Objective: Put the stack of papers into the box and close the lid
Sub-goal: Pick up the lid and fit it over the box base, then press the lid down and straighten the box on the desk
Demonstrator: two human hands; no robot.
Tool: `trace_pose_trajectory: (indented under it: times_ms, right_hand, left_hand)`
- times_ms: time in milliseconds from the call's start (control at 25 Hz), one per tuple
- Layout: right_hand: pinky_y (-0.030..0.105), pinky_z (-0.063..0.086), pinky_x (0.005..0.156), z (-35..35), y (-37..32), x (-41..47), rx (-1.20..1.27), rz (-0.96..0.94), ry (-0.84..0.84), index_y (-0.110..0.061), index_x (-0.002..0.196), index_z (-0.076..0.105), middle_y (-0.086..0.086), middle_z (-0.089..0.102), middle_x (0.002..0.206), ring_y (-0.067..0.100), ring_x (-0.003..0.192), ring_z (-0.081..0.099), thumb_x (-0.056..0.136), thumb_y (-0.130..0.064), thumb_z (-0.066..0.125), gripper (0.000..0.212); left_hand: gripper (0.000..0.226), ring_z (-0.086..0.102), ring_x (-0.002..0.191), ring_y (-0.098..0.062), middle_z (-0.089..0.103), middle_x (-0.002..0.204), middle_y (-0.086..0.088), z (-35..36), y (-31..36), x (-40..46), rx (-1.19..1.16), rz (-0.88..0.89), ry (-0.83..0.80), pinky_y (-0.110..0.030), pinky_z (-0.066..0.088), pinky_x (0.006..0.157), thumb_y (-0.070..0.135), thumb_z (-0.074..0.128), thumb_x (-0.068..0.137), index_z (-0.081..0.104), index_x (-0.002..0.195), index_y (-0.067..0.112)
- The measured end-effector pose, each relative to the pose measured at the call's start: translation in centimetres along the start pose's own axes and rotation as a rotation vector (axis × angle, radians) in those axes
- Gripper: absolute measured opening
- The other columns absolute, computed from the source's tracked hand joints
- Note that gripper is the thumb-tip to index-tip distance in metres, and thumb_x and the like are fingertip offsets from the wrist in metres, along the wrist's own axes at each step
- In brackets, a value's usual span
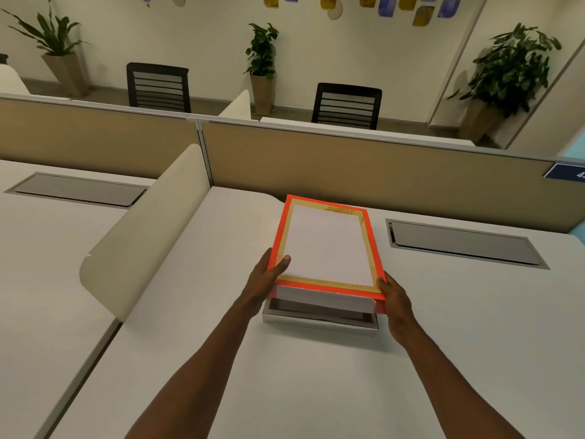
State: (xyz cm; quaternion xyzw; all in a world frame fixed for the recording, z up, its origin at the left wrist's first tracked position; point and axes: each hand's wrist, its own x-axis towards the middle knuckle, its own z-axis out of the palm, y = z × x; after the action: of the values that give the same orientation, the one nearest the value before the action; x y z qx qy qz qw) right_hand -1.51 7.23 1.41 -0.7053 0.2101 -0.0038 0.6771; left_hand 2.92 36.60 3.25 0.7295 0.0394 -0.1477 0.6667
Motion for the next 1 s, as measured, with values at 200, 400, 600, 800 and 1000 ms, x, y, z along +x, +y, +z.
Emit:
trace_pose_trajectory:
  times_ms: [200, 400, 600, 800, 1000]
  right_hand:
    - [0.025, 0.054, 0.069, 0.2, 2.5, 0.2, -0.016, 0.056, 0.0, -0.022, 0.142, 0.049, 0.002, 0.065, 0.12, 0.014, 0.097, 0.065, 0.105, -0.025, 0.042, 0.038]
    - [0.027, 0.054, 0.068, 0.9, 2.6, 0.5, -0.016, 0.09, -0.019, -0.025, 0.142, 0.048, -0.005, 0.066, 0.11, 0.015, 0.095, 0.066, 0.105, -0.026, 0.04, 0.038]
    - [0.026, 0.053, 0.068, 0.7, 3.6, 0.2, -0.06, 0.073, -0.026, -0.027, 0.142, 0.047, -0.003, 0.065, 0.114, 0.014, 0.096, 0.065, 0.105, -0.028, 0.04, 0.037]
    - [0.036, 0.056, 0.08, 0.4, 4.3, 0.3, -0.078, 0.065, -0.015, -0.025, 0.144, 0.046, 0.003, 0.064, 0.12, 0.018, 0.098, 0.065, 0.105, -0.029, 0.041, 0.039]
    - [0.035, 0.058, 0.075, 0.2, 4.3, 0.0, -0.105, 0.056, -0.027, -0.026, 0.144, 0.046, 0.0, 0.065, 0.116, 0.02, 0.098, 0.067, 0.105, -0.03, 0.041, 0.039]
  left_hand:
    - [0.081, 0.055, 0.129, -0.029, 0.05, 0.148, 0.0, 0.5, -1.8, -0.2, 0.021, -0.015, 0.019, -0.054, 0.048, 0.11, 0.061, 0.058, 0.087, 0.03, 0.156, 0.029]
    - [0.048, 0.061, 0.118, -0.022, 0.052, 0.145, 0.0, 0.0, -3.6, 0.1, 0.013, -0.026, 0.022, -0.042, 0.056, 0.097, 0.044, 0.04, 0.106, 0.033, 0.152, 0.031]
    - [0.047, 0.062, 0.113, -0.018, 0.053, 0.137, 0.007, -0.2, -4.1, -0.1, 0.011, -0.029, 0.013, -0.032, 0.057, 0.086, 0.037, 0.035, 0.109, 0.029, 0.155, 0.029]
    - [0.037, 0.063, 0.098, -0.003, 0.056, 0.117, 0.02, 0.2, -3.9, -0.6, 0.035, -0.028, 0.053, -0.016, 0.057, 0.064, 0.035, 0.036, 0.109, 0.033, 0.146, 0.036]
    - [0.039, 0.063, 0.099, -0.004, 0.057, 0.12, 0.019, 0.3, -4.1, -0.7, 0.035, -0.025, 0.073, -0.017, 0.055, 0.068, 0.036, 0.037, 0.108, 0.036, 0.148, 0.034]
